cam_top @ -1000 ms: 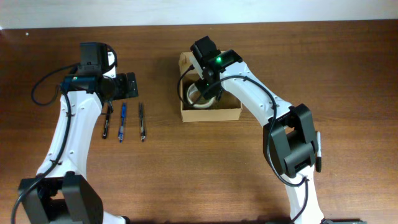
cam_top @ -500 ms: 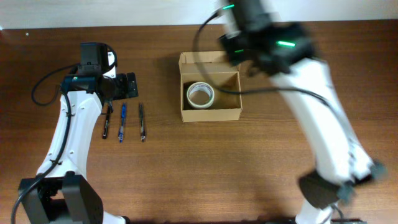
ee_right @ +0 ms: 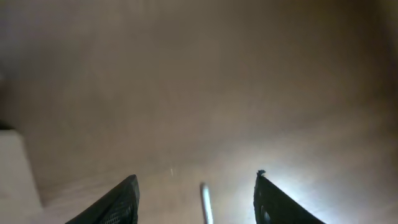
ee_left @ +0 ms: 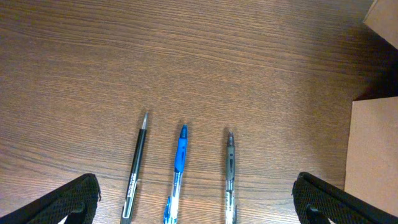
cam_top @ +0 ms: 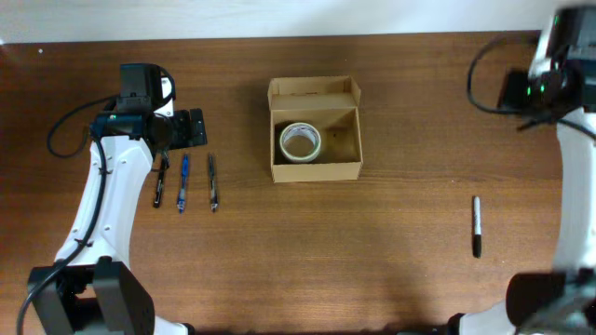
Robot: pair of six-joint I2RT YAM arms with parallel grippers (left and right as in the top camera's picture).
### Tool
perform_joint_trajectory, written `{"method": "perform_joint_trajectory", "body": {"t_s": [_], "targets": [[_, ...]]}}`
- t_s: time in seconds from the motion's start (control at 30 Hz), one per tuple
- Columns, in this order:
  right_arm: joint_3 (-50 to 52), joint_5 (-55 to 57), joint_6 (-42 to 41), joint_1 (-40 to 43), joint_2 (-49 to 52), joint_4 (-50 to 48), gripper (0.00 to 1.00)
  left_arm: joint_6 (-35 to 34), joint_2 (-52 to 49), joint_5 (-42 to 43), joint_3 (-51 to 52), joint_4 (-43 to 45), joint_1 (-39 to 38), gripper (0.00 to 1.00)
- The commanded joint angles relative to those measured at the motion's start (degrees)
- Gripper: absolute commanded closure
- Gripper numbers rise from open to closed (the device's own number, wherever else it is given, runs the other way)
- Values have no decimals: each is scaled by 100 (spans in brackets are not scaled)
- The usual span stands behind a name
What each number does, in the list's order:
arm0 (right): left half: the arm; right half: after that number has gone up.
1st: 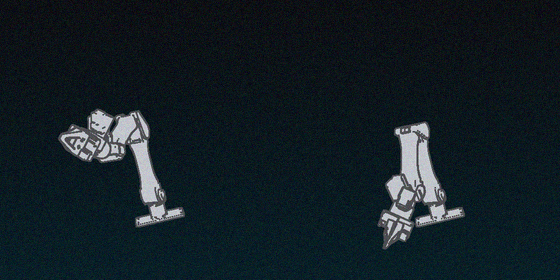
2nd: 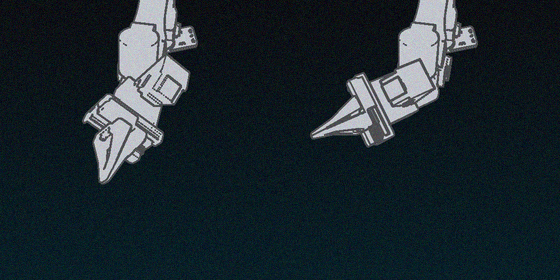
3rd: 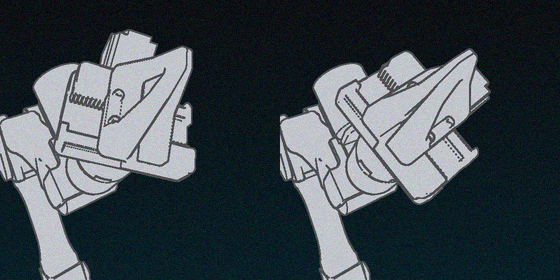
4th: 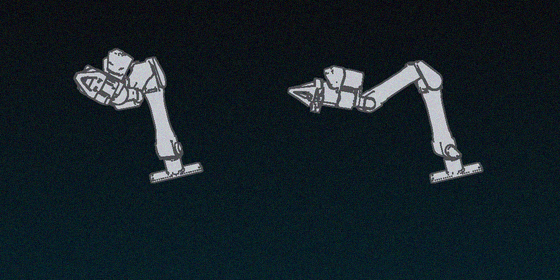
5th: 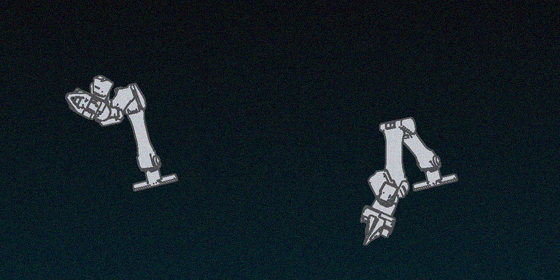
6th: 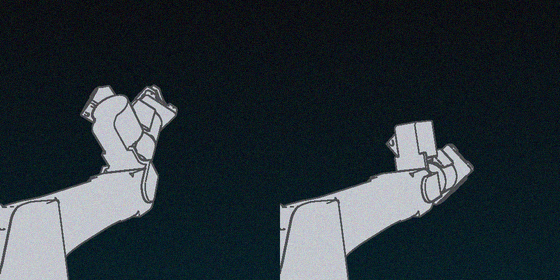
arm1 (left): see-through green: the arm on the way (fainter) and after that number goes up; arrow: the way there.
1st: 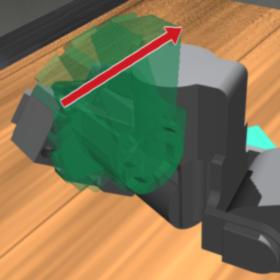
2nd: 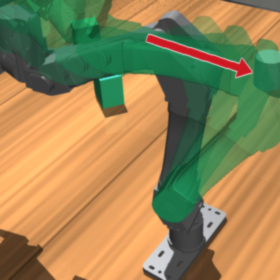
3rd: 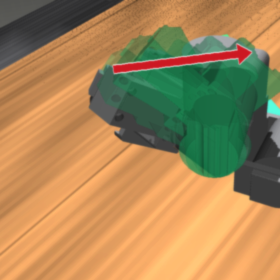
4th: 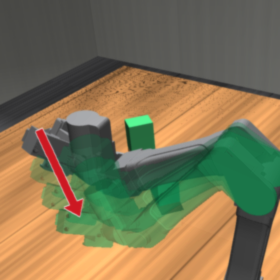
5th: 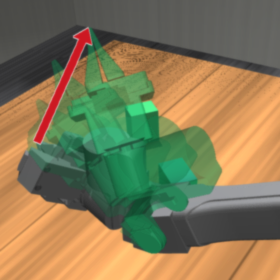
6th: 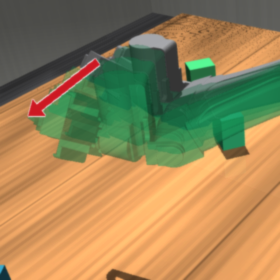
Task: Pack container
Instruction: 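Move the right gripper to the black marker and grasp it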
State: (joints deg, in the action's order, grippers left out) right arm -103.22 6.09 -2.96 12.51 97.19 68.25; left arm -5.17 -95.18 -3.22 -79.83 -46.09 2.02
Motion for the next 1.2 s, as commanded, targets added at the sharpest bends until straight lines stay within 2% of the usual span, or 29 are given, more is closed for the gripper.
{"method": "perform_joint_trajectory", "body": {"t_s": [0.0,0.1,0.33,1.0,1.1,1.17], "targets": [[1119,-697,120,280,28,-323,43,94,-39,42,-90,0,13,1],[1939,-697,431,348,39,-741,42,96,-39,42,-90,0,13,1],[3237,-695,463,372,48,-1440,42,94,-39,42,-90,-2,13,1],[4529,-584,719,702,74,-2035,43,94,-39,42,-90,-2,13,1],[4723,-555,717,702,74,-2094,44,96,-39,42,-90,0,13,1],[4878,-533,719,702,74,-2162,49,96,-39,42,-90,-2,13,1]]}}
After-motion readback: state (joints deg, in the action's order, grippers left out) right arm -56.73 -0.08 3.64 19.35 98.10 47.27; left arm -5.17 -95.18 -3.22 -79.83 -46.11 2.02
